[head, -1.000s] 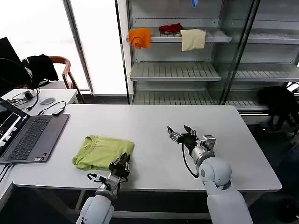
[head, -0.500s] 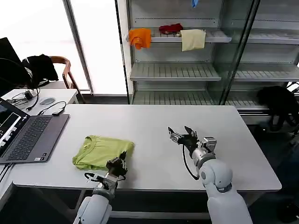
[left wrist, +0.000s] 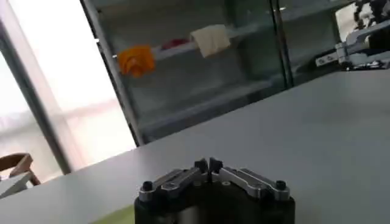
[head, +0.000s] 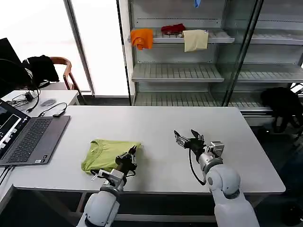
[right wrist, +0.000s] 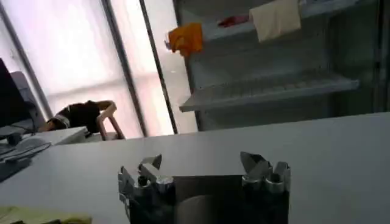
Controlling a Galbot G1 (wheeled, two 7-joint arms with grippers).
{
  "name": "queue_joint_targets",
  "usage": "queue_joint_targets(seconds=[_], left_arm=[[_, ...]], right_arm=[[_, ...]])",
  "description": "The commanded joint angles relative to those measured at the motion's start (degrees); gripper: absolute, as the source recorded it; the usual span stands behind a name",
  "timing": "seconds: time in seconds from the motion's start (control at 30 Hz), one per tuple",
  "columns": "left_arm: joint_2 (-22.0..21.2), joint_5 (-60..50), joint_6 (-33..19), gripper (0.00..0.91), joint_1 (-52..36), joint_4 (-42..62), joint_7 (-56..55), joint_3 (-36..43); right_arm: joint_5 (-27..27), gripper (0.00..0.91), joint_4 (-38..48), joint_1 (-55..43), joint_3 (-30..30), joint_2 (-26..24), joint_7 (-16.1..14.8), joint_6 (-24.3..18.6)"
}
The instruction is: Fold and organize the clothes.
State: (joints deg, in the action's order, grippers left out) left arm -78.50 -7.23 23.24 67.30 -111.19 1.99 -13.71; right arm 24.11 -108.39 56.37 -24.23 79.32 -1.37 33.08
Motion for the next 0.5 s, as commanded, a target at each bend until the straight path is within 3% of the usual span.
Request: queue_joint_targets(seconds=[0.03, 0.27, 0.3, 0.33, 0.37, 0.5], left_arm=[[-3.7, 2.1, 0.2, 0.0, -3.4, 4.4, -0.3, 7.0], [-6.8, 0.2, 0.5, 0.0, -3.4, 6.9, 0.6, 9.6], [-6.7, -0.2, 0.6, 0.091, -3.2, 6.6, 0.6, 9.4], [-6.2, -0.4, 0.7, 0.091, -2.7, 5.9, 0.8, 9.1], [-5.6, -0.3, 0.6, 0.907, -2.3, 5.5, 1.1, 8.8], [-2.5, 4.6, 0.5, 0.907, -0.7, 1.2, 0.4, 5.7]], right_arm=[[0.3, 0.907, -1.8, 1.5, -1.1, -1.0, 0.0, 0.0], [2.2, 0.907, -3.2, 2.9, -1.0, -1.6, 0.6, 0.1], [2.7, 0.907, -3.3, 3.3, -0.6, -1.5, 0.7, 0.1], [3.1, 0.907, -3.3, 3.4, -0.4, -1.5, 0.8, 0.1], [4.5, 0.907, -3.3, 3.7, 0.3, -1.4, 1.3, 0.2], [9.0, 0.907, -2.2, 4.0, 2.9, -1.2, 1.9, 0.3]])
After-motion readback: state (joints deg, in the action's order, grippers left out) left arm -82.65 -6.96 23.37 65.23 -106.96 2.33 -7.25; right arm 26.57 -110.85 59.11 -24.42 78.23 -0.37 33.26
